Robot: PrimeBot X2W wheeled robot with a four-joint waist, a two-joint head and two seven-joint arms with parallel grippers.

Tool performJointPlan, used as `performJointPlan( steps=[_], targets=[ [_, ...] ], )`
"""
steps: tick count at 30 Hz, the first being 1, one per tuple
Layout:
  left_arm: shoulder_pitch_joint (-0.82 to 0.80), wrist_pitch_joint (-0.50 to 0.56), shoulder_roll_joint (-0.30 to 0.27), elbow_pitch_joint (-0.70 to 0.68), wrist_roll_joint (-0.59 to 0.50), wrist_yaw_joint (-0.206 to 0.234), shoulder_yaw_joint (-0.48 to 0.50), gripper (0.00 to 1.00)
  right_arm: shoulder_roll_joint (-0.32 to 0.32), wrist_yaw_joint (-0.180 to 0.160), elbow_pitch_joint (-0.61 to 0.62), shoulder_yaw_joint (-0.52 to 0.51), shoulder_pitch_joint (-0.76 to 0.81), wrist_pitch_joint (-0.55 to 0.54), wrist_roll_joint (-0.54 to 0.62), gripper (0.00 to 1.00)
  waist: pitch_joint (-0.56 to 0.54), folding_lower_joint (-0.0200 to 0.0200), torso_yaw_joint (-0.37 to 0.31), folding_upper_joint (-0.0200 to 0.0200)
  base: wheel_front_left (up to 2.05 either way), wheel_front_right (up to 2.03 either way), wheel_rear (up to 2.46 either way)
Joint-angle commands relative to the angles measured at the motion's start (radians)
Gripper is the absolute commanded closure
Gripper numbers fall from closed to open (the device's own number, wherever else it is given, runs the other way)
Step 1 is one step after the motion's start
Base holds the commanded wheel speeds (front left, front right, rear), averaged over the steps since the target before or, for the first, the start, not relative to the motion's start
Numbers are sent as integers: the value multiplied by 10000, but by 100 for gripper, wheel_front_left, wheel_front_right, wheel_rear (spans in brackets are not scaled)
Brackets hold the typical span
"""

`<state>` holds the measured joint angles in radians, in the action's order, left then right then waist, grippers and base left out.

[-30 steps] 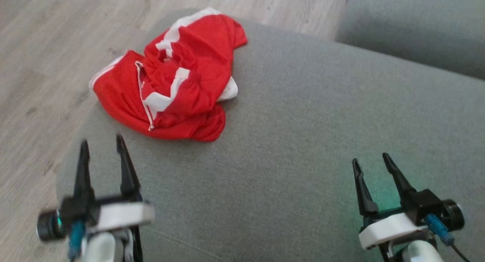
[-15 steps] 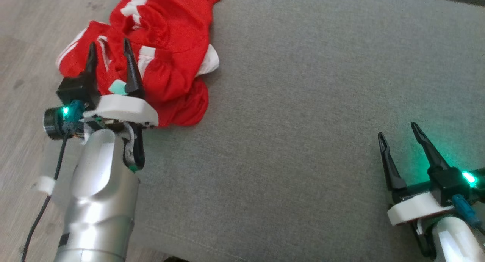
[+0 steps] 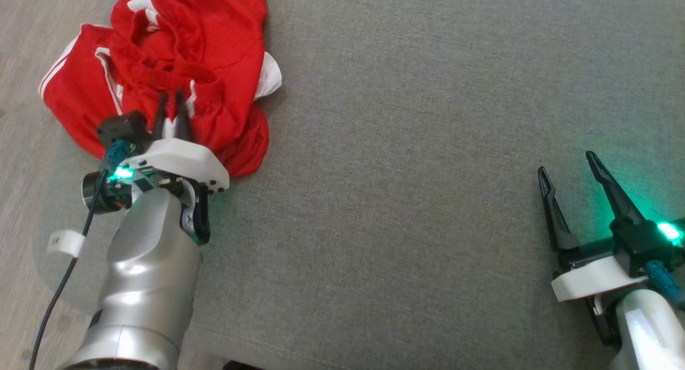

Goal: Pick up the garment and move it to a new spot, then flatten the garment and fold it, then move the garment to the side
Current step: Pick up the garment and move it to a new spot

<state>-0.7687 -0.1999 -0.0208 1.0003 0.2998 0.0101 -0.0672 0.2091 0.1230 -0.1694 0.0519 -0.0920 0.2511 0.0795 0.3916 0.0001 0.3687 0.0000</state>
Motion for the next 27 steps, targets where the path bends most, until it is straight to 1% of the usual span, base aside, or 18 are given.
performJointPlan(
  steps=[1, 4, 8, 11, 16, 19, 22, 23, 27],
  targets=[
    [-263, -144, -317, -122, 23, -46, 170, 100, 138, 77, 191, 184, -51, 107, 3, 0, -57, -1, -9, 0, 0, 0, 0],
    [-432, -400, -419, -4, -18, -100, 148, 100, 12, 77, 104, 213, -59, 107, -12, 0, -307, -1, -70, 0, 0, 0, 0],
    [-625, -568, -703, -289, -66, -227, 192, 100, -317, 77, -14, 358, -73, 107, -63, 0, -953, -1, -271, 0, 0, 0, 0],
    [-763, -603, -957, -786, -158, -365, 180, 100, -625, 77, -155, 440, -34, 107, -111, 0, -1568, -1, -491, 0, 0, 0, 0],
    [-1010, -614, -1365, -2068, -260, -748, 96, 100, -1066, 77, -340, 467, 87, 107, -206, 0, -2511, -1, -1006, 0, 0, 0, 0],
    [-1210, -496, -1540, -2866, -308, -961, -112, 100, -1294, 77, -357, 502, 122, 107, -270, 0, -2994, -1, -1519, 0, 0, 0, 0],
    [-1507, 54, -1620, -3745, -243, -1143, -391, 100, -1458, 77, -310, 507, 116, 107, -352, 0, -3324, -1, -2163, 0, 0, 0, 0],
    [-1507, 54, -1620, -3745, -243, -1143, -391, 100, -1458, 77, -310, 507, 116, 107, -352, 0, -3324, -1, -2163, 0, 0, 0, 0],
    [-1857, 1084, -1556, -4856, -36, -1280, -845, 100, -1562, 77, -234, 517, 203, 107, -479, 0, -3661, -1, -3174, 0, 0, 0, 0]
  ],
)
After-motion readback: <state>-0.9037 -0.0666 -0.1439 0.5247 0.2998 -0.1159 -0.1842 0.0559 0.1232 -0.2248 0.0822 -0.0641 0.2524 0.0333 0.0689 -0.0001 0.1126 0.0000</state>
